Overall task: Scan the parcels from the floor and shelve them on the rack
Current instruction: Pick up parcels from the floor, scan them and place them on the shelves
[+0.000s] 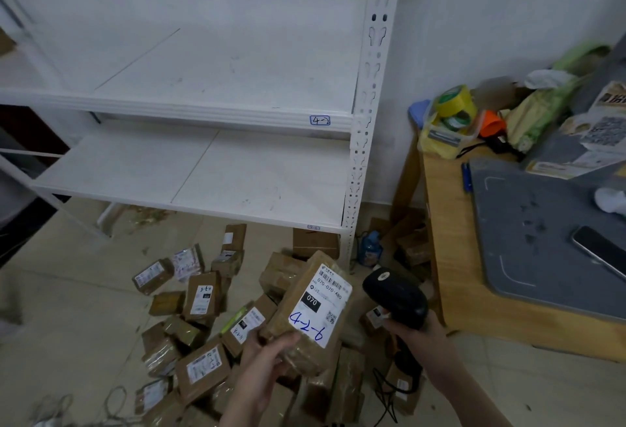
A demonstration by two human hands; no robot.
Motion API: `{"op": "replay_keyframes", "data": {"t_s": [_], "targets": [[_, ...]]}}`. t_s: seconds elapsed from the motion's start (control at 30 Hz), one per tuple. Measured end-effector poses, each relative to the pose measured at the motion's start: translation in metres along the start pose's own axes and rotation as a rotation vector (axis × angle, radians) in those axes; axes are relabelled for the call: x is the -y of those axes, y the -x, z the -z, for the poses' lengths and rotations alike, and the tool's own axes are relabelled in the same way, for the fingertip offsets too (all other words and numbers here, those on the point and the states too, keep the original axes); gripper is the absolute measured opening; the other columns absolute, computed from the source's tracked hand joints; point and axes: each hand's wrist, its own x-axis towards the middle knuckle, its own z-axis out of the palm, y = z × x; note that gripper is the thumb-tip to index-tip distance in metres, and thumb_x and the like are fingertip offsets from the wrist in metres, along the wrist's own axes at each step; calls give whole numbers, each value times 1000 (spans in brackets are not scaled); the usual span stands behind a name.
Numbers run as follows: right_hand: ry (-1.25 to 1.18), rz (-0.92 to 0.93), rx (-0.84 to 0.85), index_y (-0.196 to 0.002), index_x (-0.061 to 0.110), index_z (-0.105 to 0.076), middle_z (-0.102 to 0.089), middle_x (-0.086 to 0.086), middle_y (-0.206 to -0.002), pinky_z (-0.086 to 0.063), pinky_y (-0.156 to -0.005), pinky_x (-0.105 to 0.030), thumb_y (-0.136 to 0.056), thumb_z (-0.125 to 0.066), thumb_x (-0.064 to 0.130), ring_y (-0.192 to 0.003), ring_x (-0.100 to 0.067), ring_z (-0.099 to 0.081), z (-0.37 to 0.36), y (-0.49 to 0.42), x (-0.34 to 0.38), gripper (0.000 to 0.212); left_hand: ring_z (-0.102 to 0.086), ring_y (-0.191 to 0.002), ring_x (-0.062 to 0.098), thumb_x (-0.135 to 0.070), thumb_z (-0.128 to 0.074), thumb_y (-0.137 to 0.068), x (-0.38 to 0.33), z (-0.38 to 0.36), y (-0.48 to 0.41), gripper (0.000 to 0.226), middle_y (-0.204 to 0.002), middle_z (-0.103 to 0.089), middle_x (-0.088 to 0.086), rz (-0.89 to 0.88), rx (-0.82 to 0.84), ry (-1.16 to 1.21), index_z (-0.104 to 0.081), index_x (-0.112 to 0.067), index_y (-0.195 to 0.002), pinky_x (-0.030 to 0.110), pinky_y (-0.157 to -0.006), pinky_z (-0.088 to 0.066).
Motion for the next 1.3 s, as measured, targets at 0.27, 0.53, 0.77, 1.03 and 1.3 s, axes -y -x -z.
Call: {"op": "replay_keyframes", "data": {"t_s": [0.27, 0.53, 0.77, 1.03, 1.3], "targets": [[36, 38, 74, -95, 11, -69, -62, 6, -64, -43, -66, -20, -86, -75, 12, -68, -13, -58, 11, -1, 8, 11, -71, -98, 35, -4, -90, -59, -10, -27, -1, 78, -102, -76, 15, -10, -4, -10, -49, -7, -126, 44, -76, -57], [127, 211, 76, -84, 17, -67, -61, 8, -54, -43, -55, -15, -87, -72, 3, -54, 1, -56, 11, 4, 19, 15, -70, -101, 35, -5, -83, -49, -12, -51, -4, 84, -100, -76, 13, -76, 62, 23, -49, -10, -125, 44, -84, -55], [11, 104, -75, -73, 0, -60, -52, -3, -56, -40, -49, -19, -88, -72, 16, -52, -13, -48, 2, 2, 11, 25, -74, -94, 33, 5, -79, -51, -9, -52, 1, 88, -104, -75, 16, -143, 77, 43, -45, -12, -130, 33, -68, -60], [-96, 94, -86, -59, 4, -53, -48, -13, -52, -42, -52, -20, -91, -68, 14, -50, -19, -46, -15, 10, 11, 36, -63, -114, 35, -16, -91, -37, 10, -65, 3, 102, -125, -63, 14, -258, 41, 18, -47, -28, -128, 43, -85, -57], [-158, 182, -118, -60, 1, -54, -48, -12, -51, -42, -52, -17, -92, -65, 8, -50, -19, -47, -18, 19, 13, 35, -62, -119, 34, -17, -92, -38, 27, -79, 2, 97, -128, -62, 17, -216, -30, -13, -44, -29, -121, 56, -101, -51]]}}
